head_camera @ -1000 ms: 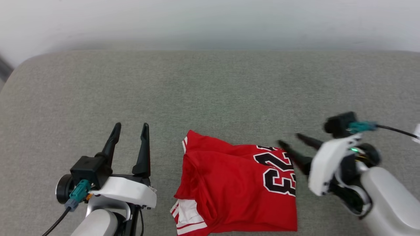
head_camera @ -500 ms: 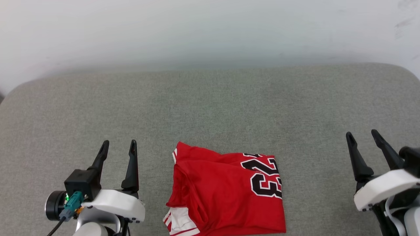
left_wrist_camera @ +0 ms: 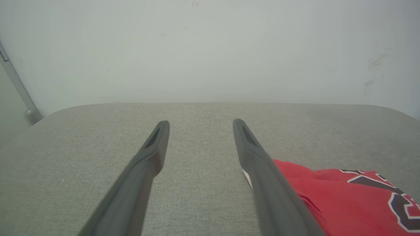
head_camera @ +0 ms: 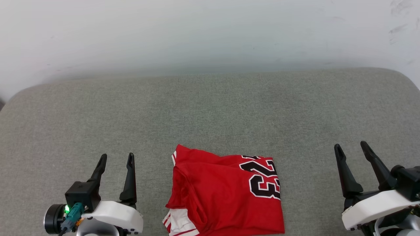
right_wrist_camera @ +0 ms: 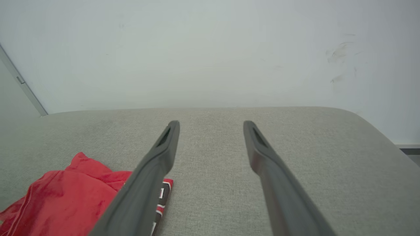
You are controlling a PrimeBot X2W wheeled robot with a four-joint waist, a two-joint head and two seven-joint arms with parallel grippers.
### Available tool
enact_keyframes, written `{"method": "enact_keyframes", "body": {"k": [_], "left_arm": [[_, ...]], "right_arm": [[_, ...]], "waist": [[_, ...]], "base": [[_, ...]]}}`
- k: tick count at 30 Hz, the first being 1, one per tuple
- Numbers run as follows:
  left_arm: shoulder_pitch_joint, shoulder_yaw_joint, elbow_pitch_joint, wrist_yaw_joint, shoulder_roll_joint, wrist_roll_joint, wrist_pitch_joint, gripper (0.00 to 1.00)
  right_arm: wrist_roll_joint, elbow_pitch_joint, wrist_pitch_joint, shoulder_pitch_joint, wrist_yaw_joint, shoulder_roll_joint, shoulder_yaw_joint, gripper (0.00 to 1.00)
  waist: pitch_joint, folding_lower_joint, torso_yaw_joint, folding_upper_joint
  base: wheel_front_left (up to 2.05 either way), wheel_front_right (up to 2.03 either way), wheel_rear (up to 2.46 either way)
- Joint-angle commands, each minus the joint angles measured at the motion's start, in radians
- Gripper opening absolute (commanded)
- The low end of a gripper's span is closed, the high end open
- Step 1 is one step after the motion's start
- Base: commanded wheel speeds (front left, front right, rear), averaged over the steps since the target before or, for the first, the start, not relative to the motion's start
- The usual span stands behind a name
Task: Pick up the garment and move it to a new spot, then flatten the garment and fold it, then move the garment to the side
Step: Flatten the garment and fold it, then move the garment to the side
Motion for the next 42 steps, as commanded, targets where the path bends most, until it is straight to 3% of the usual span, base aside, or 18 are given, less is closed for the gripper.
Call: {"method": "enact_keyframes", "body": {"k": [1, 11, 23, 28, 33, 39, 42], "left_arm": [[0.007, 0.007, -0.003, -0.005, -0.006, 0.008, -0.006, 1.00], [-0.010, 0.042, -0.009, -0.014, -0.025, 0.019, -0.007, 1.00], [-0.028, 0.108, -0.028, -0.061, -0.110, 0.082, -0.006, 1.00], [-0.041, 0.128, -0.020, -0.091, -0.148, 0.111, -0.006, 1.00], [-0.067, 0.150, -0.010, -0.122, -0.183, 0.139, -0.005, 1.00], [-0.083, 0.185, 0.005, -0.157, -0.218, 0.170, -0.005, 1.00], [-0.088, 0.197, 0.011, -0.175, -0.237, 0.186, -0.005, 1.00]], "right_arm": [[-0.005, -0.016, 0.006, 0.007, 0.000, 0.005, 0.003, 1.00], [0.039, -0.013, 0.087, 0.010, 0.000, 0.022, -0.035, 1.00], [0.232, 0.282, 0.476, -0.048, 0.000, -0.055, -0.262, 1.00], [0.345, 0.364, 0.699, -0.091, 0.000, -0.017, -0.268, 1.00], [0.519, 0.359, 0.864, -0.120, 0.000, 0.061, -0.258, 1.00], [0.712, 0.427, 0.987, -0.193, -0.001, 0.093, -0.259, 1.00], [0.752, 0.484, 1.009, -0.215, -0.001, 0.097, -0.231, 1.00]], "waist": [[0.006, 0.0001, -0.002, 0.0000], [0.028, 0.0001, -0.007, 0.0000], [0.075, 0.0001, 0.055, 0.0000], [0.102, 0.0001, 0.097, 0.0000], [0.139, 0.0001, 0.143, 0.0000], [0.164, 0.0001, 0.173, 0.0000], [0.167, 0.0001, 0.185, 0.0000]], "base": [[0.00, 0.00, 0.00], [0.00, 0.00, 0.00], [0.00, 0.00, 0.00], [0.00, 0.00, 0.00], [0.00, 0.00, 0.00], [0.00, 0.00, 0.00], [0.00, 0.00, 0.00]]}}
